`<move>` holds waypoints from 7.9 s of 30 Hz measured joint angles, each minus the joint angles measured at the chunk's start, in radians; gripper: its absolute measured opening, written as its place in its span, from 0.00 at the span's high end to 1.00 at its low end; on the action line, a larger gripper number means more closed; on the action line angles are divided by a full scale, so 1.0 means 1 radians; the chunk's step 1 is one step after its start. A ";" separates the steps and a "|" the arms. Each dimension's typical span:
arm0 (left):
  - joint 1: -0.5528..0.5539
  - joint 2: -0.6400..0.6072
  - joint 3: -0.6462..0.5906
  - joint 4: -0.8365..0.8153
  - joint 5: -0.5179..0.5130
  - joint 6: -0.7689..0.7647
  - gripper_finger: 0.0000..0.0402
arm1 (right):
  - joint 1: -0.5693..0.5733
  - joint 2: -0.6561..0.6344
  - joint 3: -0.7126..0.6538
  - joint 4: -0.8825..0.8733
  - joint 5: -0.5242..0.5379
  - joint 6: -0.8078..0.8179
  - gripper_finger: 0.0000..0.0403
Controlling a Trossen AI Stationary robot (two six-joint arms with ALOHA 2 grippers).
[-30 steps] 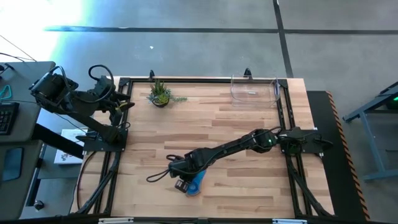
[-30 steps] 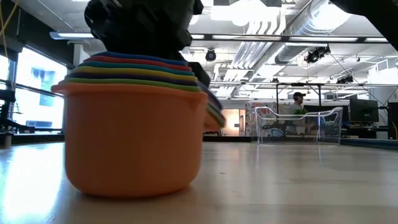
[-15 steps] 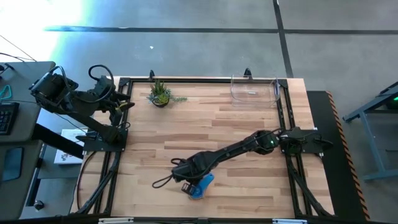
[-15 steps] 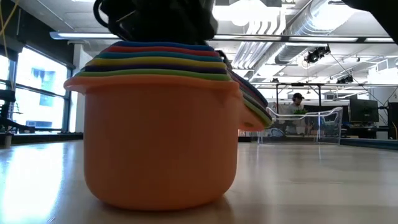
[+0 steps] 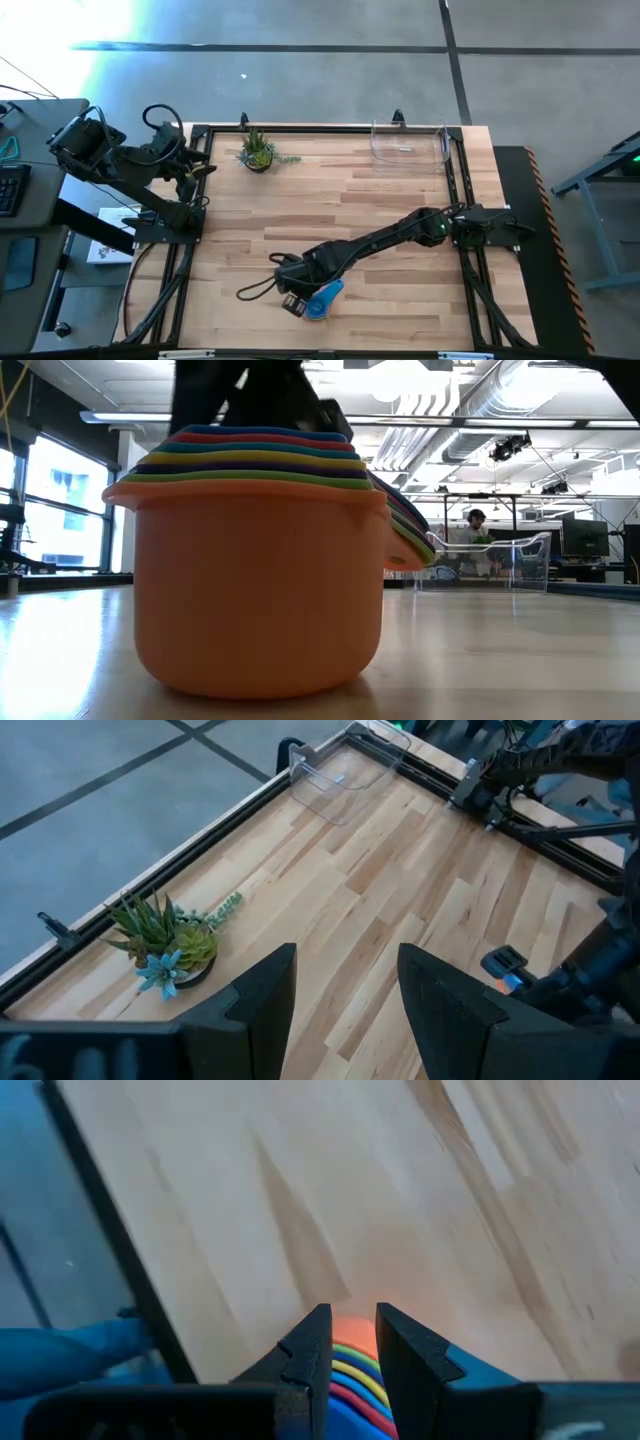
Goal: Nest measuring cups in basket
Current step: Put the stacked measuring cups into the transparent bin
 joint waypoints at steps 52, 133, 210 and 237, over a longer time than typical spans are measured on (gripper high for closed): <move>-0.318 0.648 0.000 0.431 0.129 0.018 0.58 | 0.005 -0.643 -0.001 -0.445 0.563 -0.100 0.82; -0.306 1.193 -0.001 0.831 0.467 0.481 0.58 | 0.006 -0.639 -0.002 -0.451 0.609 0.243 0.82; 0.151 0.543 0.000 0.539 0.402 0.812 0.58 | -0.159 -0.652 -0.002 -0.512 0.533 -0.160 0.82; 0.364 -0.129 -0.788 1.007 0.376 0.641 0.58 | -0.429 -0.777 -0.002 -0.512 0.470 -0.465 0.82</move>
